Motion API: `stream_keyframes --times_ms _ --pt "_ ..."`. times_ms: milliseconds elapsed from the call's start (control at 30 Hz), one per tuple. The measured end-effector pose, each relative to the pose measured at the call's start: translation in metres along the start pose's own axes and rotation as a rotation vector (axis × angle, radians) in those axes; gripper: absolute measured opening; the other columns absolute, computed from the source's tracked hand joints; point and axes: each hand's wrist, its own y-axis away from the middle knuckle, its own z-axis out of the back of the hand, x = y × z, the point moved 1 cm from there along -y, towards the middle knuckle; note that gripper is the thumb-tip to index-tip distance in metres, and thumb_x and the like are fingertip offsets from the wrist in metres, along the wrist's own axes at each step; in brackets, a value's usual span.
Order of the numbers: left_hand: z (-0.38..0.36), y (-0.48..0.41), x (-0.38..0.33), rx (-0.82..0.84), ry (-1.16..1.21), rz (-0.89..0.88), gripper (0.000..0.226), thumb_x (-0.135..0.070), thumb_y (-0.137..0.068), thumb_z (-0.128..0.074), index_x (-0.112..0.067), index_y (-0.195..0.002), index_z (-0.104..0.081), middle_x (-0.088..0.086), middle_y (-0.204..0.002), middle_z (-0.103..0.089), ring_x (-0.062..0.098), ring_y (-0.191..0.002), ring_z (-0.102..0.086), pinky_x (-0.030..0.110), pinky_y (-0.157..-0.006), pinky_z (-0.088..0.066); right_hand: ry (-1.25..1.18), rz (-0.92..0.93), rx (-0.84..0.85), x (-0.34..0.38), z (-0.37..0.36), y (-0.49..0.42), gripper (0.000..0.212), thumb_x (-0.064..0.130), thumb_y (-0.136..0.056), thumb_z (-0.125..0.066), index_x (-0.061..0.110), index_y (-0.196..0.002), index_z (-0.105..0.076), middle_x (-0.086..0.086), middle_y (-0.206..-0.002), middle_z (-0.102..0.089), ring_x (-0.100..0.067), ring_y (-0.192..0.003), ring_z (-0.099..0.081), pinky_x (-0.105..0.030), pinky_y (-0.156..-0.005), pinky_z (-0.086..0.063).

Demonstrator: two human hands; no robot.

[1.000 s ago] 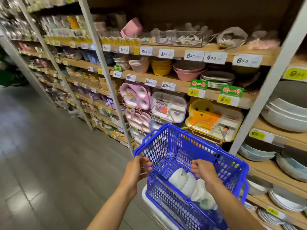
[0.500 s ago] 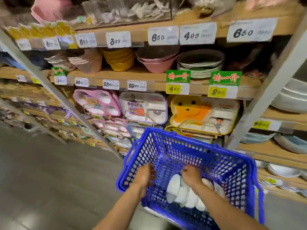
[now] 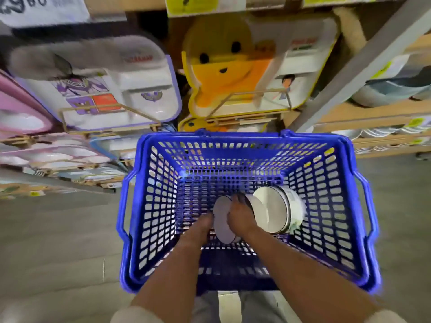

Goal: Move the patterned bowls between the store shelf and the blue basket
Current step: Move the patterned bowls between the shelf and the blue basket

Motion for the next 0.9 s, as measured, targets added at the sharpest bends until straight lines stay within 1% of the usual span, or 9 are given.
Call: stream_keyframes --times_ms 133,200,267,333,433,567,667,800,900 --pt "0.002 -0.018 0.007 0.021 -0.040 0.021 0.044 -0.018 -0.104 -0.036 0.003 -0.142 -0.041 0.020 -0.145 -0.046 0.036 -0.133 -0.046 0.043 -0.105 -0.042 0.014 -0.029 -0.076 0.001 -0.009 -0.015 0.058 0.001 -0.092 -0.046 0.006 -0.146 -0.027 -0.022 -0.143 -0.036 -0.034 -0.126 -0.046 -0.036 -0.098 -0.040" --pt "0.004 -0.020 0.007 0.059 -0.031 0.065 0.046 -0.022 -0.103 -0.034 0.001 -0.142 -0.043 0.020 -0.144 -0.047 0.035 -0.128 -0.049 0.036 -0.090 -0.043 0.014 -0.046 -0.087 0.002 -0.008 -0.017 0.061 -0.002 -0.090 -0.048 0.013 -0.147 -0.032 -0.021 -0.139 -0.041 -0.034 -0.119 -0.053 -0.037 -0.092 -0.046" --pt "0.005 -0.016 0.002 0.057 -0.030 0.076 0.044 -0.025 -0.104 -0.033 -0.001 -0.138 -0.047 0.021 -0.129 -0.059 0.029 -0.101 -0.058 0.032 -0.072 -0.042 0.005 -0.054 -0.093 0.005 -0.002 -0.015 0.067 -0.006 -0.087 -0.049 0.020 -0.147 -0.034 -0.020 -0.137 -0.044 -0.034 -0.113 -0.058 -0.037 -0.086 -0.049" --pt "0.009 -0.006 -0.004 0.016 -0.048 0.058 0.042 -0.027 -0.103 -0.032 -0.002 -0.134 -0.048 0.017 -0.108 -0.062 0.027 -0.083 -0.058 0.031 -0.064 -0.042 -0.027 -0.039 -0.119 0.009 0.007 -0.010 0.068 -0.006 -0.086 -0.049 0.021 -0.147 -0.036 -0.018 -0.133 -0.049 -0.033 -0.111 -0.059 -0.036 -0.086 -0.050" --pt "0.020 0.009 -0.009 -0.089 -0.062 -0.009 0.042 -0.020 -0.102 -0.037 0.003 -0.135 -0.046 0.023 -0.127 -0.058 0.036 -0.106 -0.061 0.040 -0.080 -0.051 -0.065 -0.054 -0.137 0.021 0.025 -0.001 0.065 -0.003 -0.086 -0.047 0.018 -0.147 -0.037 -0.018 -0.127 -0.057 -0.032 -0.114 -0.058 -0.036 -0.094 -0.050" --pt "0.035 0.043 -0.024 -0.162 0.084 -0.230 0.034 -0.010 -0.094 -0.048 0.008 -0.121 -0.057 0.028 -0.116 -0.063 0.032 -0.090 -0.060 0.035 -0.066 -0.046 -0.189 -0.106 -0.145 0.039 0.058 0.015 0.056 0.002 -0.091 -0.042 0.016 -0.144 -0.039 -0.018 -0.129 -0.059 -0.033 -0.120 -0.055 -0.038 -0.099 -0.046" --pt "0.042 0.082 -0.042 -0.113 0.275 -0.373 0.033 -0.009 -0.089 -0.048 -0.005 -0.120 -0.059 0.022 -0.118 -0.063 0.034 -0.100 -0.060 0.041 -0.079 -0.049 -0.410 -0.110 -0.177 0.050 0.093 0.033 0.056 -0.003 -0.092 -0.037 0.017 -0.144 -0.042 -0.014 -0.135 -0.056 -0.031 -0.123 -0.053 -0.034 -0.097 -0.045" --pt "0.040 0.148 -0.075 -0.005 0.432 -0.574 0.046 -0.004 -0.086 -0.045 -0.015 -0.130 -0.054 0.014 -0.123 -0.061 0.039 -0.113 -0.057 0.057 -0.095 -0.047 -0.805 -0.043 -0.261 0.066 0.139 0.072 0.057 -0.008 -0.087 -0.029 0.014 -0.132 -0.054 -0.016 -0.125 -0.060 -0.032 -0.108 -0.058 -0.032 -0.066 -0.054" --pt "0.034 0.199 -0.100 0.054 0.521 -0.690 0.049 0.000 -0.081 -0.043 -0.018 -0.124 -0.057 0.012 -0.123 -0.062 0.037 -0.110 -0.056 0.053 -0.093 -0.048 -1.029 0.034 -0.315 0.079 0.173 0.110 0.059 -0.012 -0.083 -0.027 0.015 -0.126 -0.057 -0.009 -0.108 -0.064 -0.032 -0.099 -0.061 -0.030 -0.060 -0.053"
